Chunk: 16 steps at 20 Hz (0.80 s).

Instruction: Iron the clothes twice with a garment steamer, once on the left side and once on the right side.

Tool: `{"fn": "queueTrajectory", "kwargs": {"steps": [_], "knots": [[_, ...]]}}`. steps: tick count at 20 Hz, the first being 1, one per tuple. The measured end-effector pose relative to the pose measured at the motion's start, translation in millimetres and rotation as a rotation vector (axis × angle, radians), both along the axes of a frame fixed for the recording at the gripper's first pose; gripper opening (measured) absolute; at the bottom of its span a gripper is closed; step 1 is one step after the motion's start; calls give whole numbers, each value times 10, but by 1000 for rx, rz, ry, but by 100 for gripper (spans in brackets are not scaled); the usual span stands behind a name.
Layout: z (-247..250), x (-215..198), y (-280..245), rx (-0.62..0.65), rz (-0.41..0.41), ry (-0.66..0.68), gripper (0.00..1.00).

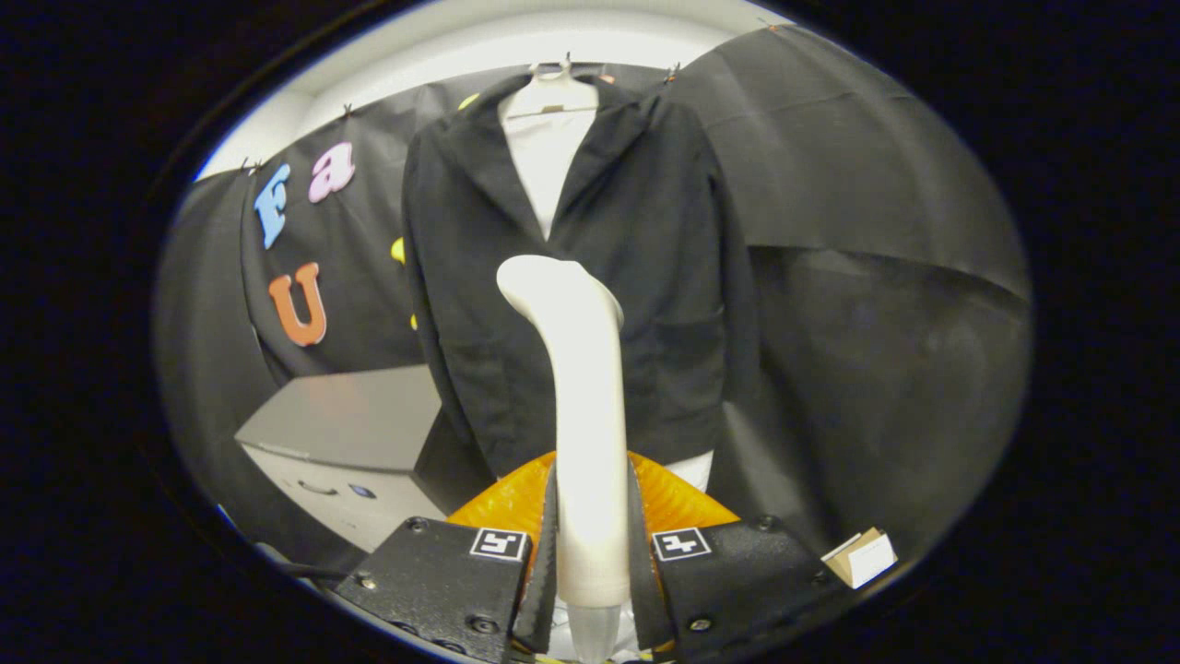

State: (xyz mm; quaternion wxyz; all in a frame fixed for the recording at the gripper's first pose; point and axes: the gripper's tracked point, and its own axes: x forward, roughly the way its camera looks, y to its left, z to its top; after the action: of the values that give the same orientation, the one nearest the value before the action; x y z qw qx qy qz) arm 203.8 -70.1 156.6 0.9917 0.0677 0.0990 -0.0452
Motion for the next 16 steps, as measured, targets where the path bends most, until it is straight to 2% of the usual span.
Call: {"fn": "queueTrajectory", "kwargs": {"steps": [5,10,13,16], "knots": [[967,45,-505,39,-69,-149,37],[1722,304,-829,67,-132,-255,36],[1900,481,-847,39,-154,-270,36],[1865,599,-749,17,-157,-252,36]]}}
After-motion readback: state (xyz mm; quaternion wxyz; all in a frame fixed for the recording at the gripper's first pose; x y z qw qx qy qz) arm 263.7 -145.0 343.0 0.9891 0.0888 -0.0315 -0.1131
